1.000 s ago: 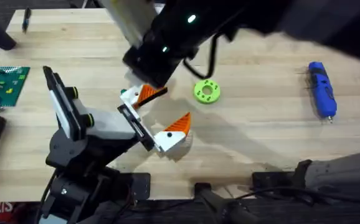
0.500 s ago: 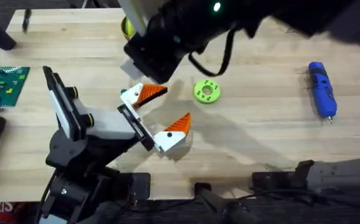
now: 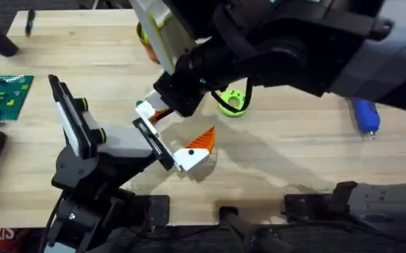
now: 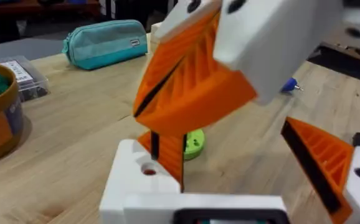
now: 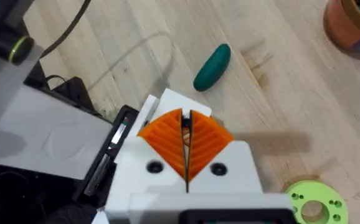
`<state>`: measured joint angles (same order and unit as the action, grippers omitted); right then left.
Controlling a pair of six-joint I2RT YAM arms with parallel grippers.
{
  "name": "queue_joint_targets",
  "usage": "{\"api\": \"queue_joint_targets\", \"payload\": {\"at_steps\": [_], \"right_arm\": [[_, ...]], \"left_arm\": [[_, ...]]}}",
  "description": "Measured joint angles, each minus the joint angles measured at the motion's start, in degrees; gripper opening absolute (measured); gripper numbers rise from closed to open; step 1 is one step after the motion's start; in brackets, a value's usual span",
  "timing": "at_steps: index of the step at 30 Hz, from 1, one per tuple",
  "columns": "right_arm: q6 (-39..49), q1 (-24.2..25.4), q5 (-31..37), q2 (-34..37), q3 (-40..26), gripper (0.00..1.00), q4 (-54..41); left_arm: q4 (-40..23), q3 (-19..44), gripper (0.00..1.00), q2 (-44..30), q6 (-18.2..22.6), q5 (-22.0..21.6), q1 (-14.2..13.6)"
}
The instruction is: Pick up the gripper from the table and insert it into the empty holder that is missing its gripper. Then pick up a screw, insert it into the mounting hole, and use the screwdriver to tighten it. Finally, clean up the table by picking up the vegetable and placing it into the bucket.
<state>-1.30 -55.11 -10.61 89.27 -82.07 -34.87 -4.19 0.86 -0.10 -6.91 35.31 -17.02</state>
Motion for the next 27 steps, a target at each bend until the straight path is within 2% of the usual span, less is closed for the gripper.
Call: {"api": "queue_joint_targets", "payload": {"at_steps": [9,27], "right_arm": [[-0.01,0.0,-1.48,0.0,0.29,0.015,2.49],[0.04,0.0,-2.75,0.48,0.86,0.015,1.63]], "left_arm": [[0.0,0.0,0.985,0.0,-0.01,0.0,0.0],[0.0,0.0,0.985,0.0,-0.05,0.0,0.0]]}}
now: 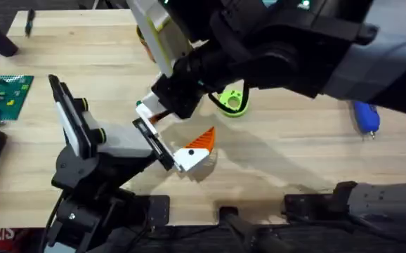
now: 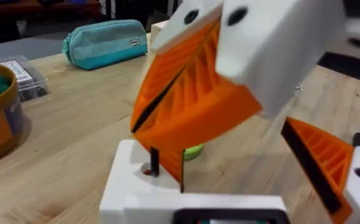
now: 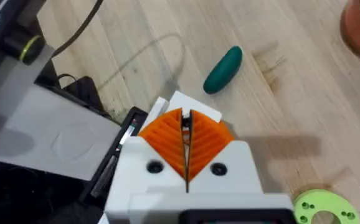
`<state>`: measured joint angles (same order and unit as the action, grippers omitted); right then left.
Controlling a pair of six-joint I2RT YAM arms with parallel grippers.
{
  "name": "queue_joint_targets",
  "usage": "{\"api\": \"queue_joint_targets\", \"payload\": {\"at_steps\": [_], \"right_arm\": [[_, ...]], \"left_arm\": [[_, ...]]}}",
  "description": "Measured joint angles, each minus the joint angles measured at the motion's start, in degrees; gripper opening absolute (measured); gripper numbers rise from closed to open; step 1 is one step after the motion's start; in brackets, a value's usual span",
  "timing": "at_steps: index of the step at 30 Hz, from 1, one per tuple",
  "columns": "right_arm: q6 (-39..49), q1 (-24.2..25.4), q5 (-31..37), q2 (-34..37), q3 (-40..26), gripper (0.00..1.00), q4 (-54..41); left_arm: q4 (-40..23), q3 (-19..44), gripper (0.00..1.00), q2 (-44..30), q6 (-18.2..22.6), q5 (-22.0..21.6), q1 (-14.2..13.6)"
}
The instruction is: Pick up the gripper from the table and insert it into the empty holder that is missing its gripper. Then pick up a screw, insert it into the mounting hole, and use the screwdriver to tighten it. Finally, clean up the table by picking up the vegetable and placing it into the bucket.
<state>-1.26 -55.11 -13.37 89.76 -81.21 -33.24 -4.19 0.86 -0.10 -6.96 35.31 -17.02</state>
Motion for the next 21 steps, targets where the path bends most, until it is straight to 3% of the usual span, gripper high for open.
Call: {"api": "queue_joint_targets", "payload": {"at_steps": [21], "right_arm": [[2.62,0.0,1.57,0.0,0.02,0.015,0.39]], "left_arm": [[0.01,0.0,0.985,0.0,-0.11,0.0,0.0]]}}
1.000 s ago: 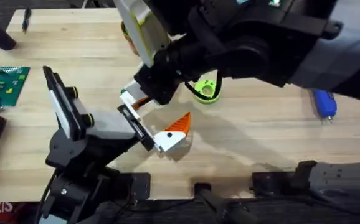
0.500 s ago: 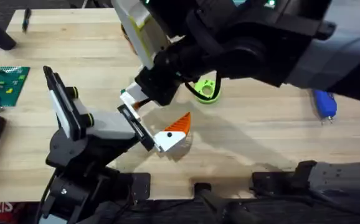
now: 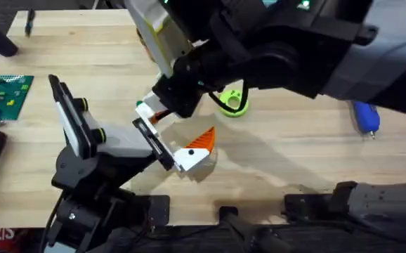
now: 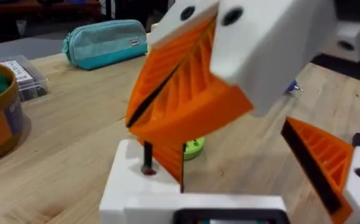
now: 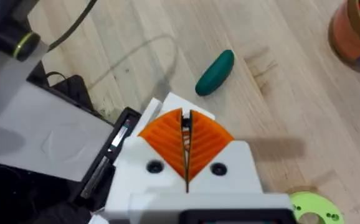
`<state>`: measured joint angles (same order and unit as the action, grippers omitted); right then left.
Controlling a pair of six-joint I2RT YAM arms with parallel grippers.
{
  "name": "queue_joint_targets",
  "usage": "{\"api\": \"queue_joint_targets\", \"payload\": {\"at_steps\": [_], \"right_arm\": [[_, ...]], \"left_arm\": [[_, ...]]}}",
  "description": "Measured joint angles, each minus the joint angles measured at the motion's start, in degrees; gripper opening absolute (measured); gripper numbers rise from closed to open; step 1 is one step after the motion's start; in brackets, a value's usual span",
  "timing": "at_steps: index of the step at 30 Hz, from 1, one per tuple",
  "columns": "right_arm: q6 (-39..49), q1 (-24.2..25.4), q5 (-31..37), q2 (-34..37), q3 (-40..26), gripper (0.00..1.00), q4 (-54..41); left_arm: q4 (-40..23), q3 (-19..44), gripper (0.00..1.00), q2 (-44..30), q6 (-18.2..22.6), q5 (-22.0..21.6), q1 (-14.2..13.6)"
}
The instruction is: Pick up the gripper from the table and insert it into the empty holder that is missing its gripper. Then pick up a screw, insert it into the mounting hole, and use the screwdriver to tighten it. Finally, clean up the table by picking up the vegetable and placing it into the bucket.
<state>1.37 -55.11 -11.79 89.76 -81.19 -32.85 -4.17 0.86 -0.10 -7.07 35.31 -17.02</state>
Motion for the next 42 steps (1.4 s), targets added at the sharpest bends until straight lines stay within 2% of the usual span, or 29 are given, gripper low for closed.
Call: {"api": "queue_joint_targets", "payload": {"at_steps": [42], "right_arm": [[0.22,-0.94,0.4,1.87,0.0,0.007,-0.67]], "left_arm": [[-0.06,0.0,0.985,-0.11,-0.68,-0.17,0.0]]}}
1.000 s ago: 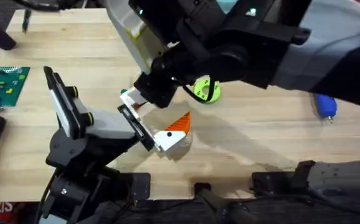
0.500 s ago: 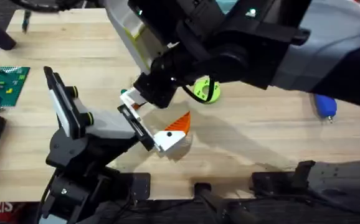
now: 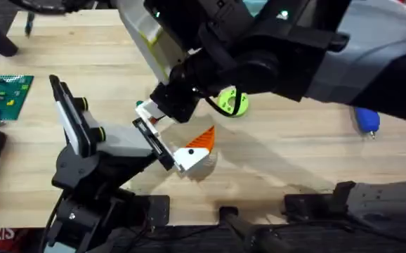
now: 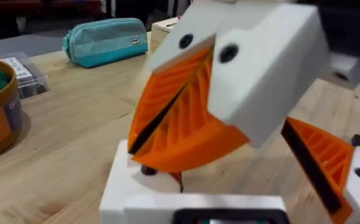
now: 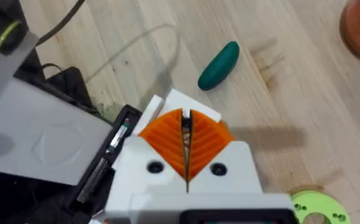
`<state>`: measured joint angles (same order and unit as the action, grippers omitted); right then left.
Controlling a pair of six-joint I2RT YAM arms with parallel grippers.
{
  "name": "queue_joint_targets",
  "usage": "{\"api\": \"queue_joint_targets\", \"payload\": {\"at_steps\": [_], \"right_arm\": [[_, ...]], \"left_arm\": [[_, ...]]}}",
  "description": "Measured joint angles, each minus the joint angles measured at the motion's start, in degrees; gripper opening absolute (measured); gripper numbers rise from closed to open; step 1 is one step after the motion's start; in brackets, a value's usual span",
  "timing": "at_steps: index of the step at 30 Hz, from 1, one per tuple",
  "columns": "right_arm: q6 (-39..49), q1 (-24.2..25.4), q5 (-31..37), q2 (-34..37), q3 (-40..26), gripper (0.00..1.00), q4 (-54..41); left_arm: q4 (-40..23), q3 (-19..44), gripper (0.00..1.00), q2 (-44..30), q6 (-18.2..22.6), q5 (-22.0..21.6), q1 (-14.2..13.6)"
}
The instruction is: Pick up the gripper from the table and insert it into the empty holder that is missing its gripper. Then pick up a screw, insert it into the mounting hole, and use the screwdriver to tighten it. Finally, clean up the table by picking up the vegetable and placing it into the bucket.
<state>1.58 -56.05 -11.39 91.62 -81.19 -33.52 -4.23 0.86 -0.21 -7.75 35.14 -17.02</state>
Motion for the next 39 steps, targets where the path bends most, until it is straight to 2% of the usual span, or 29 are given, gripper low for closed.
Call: {"api": "queue_joint_targets", "payload": {"at_steps": [2,4,6,10,11,21,25,30,34,39], "right_arm": [[0.05,-0.04,0.0,-0.01,0.0,0.018,0.06],[0.05,-0.05,-0.03,-0.01,0.0,0.149,0.01],[0.24,-0.15,0.03,-0.01,0.0,0.368,0.02],[0.45,0.76,2.83,-0.23,0.0,0.896,0.08],[0.58,1.12,3.24,-0.33,0.0,0.968,0.08],[0.57,1.25,2.31,-1.76,0.0,0.994,-0.29],[0.62,3.05,1.24,-4.11,0.04,0.994,-1.91],[3.37,8.1,-1.77,-9.5,0.04,0.994,-9.02],[5.96,14.09,-5.48,-13.09,0.04,0.992,-16.97],[12.9,23.27,-15.52,-13.98,0.07,0.993,-26.2]], "left_arm": [[0.01,0.0,0.985,0.0,0.03,0.0,0.0],[0.04,0.0,0.985,0.0,0.08,0.0,0.0],[0.04,0.0,0.985,0.0,0.15,0.0,0.0],[0.04,0.0,0.985,0.0,0.17,-0.39,0.02],[0.04,0.0,0.985,0.0,0.18,-0.43,0.02],[0.05,0.0,0.985,0.0,0.23,-0.34,0.07],[0.07,0.0,0.985,0.0,0.24,-0.34,0.04],[0.07,0.0,0.985,0.0,0.24,-0.31,0.07],[0.11,0.0,0.985,0.0,0.24,-0.3,0.07],[0.11,0.0,0.985,0.0,0.24,-0.28,0.07]]}}
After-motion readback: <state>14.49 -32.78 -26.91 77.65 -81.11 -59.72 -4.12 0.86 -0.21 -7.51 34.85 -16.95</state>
